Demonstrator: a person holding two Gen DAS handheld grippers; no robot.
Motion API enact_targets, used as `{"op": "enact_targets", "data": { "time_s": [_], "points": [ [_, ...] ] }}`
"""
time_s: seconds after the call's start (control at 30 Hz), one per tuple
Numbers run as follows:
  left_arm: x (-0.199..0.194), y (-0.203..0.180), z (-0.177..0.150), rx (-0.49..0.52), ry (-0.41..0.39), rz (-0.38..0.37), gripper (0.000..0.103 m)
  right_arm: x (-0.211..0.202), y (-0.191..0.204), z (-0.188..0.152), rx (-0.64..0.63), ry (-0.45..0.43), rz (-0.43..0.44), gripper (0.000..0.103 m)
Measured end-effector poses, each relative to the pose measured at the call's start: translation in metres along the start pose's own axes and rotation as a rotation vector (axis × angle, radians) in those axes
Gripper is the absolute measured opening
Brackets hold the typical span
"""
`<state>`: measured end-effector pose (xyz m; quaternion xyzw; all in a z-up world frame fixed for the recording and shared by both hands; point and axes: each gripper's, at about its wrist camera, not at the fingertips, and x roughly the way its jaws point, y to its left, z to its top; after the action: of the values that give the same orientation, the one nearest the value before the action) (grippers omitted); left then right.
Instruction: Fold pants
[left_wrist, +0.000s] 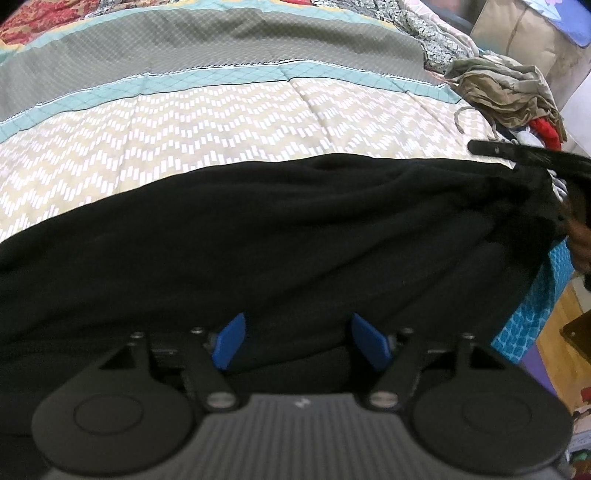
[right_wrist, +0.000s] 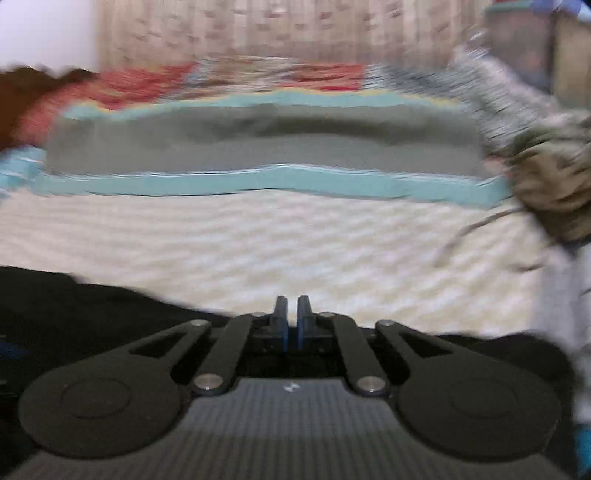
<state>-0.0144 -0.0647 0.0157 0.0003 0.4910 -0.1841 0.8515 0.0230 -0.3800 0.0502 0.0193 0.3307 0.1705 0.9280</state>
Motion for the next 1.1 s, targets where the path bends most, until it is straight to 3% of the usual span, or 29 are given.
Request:
{"op": "enact_targets", "data": {
  "time_s": [0.03,0.07,0.2,0.27,0.3,0.37,0.5,0.57,0.63,0.73,0.83,0.97,1.1],
  "points": [
    [0.001,-0.001,0.000,0.005,0.001,-0.001,0.074,-0.002,0.006,-0.002,-0.014,0.008,0.046,0.043],
    [0.002,-0.003,0.000,0.015,0.002,-0.002,0.078,-0.005,0.016,-0.006,-0.049,0.003,0.061,0.051],
    [0.003,-0.010,-0.002,0.044,-0.001,0.013,0.079,0.009,0.049,-0.011,-0.155,0.033,0.100,0.053],
    [0.002,-0.008,-0.002,0.036,-0.001,0.006,0.079,0.027,0.062,-0.013,-0.192,0.087,0.103,0.046],
    [0.001,-0.007,-0.002,0.034,-0.001,0.005,0.079,0.036,0.071,-0.015,-0.230,0.114,0.086,0.008],
    [0.001,-0.007,-0.003,0.036,-0.002,0.005,0.079,0.042,0.079,-0.018,-0.287,0.094,0.004,0.006],
    [0.002,-0.009,-0.002,0.042,-0.003,0.007,0.079,0.054,0.060,-0.006,-0.128,0.080,-0.049,0.006],
    [0.002,-0.009,-0.003,0.048,-0.004,0.006,0.079,0.057,0.062,-0.007,-0.134,0.086,-0.064,0.007],
    [0.002,-0.008,-0.003,0.047,-0.006,0.001,0.079,0.047,0.064,-0.010,-0.139,0.068,-0.074,0.021],
    [0.001,-0.006,-0.004,0.043,-0.013,-0.012,0.080,0.014,0.049,-0.017,-0.041,-0.016,-0.062,0.035],
    [0.000,-0.002,-0.005,0.035,-0.017,-0.027,0.080,-0.031,0.019,-0.033,0.118,-0.121,-0.088,0.036],
    [-0.002,0.002,-0.004,0.018,-0.019,-0.046,0.081,-0.102,-0.038,-0.075,0.386,-0.248,-0.212,0.042],
    [-0.001,0.000,-0.003,0.021,-0.013,-0.044,0.084,-0.145,-0.090,-0.119,0.645,-0.294,-0.318,0.049]
  ]
}}
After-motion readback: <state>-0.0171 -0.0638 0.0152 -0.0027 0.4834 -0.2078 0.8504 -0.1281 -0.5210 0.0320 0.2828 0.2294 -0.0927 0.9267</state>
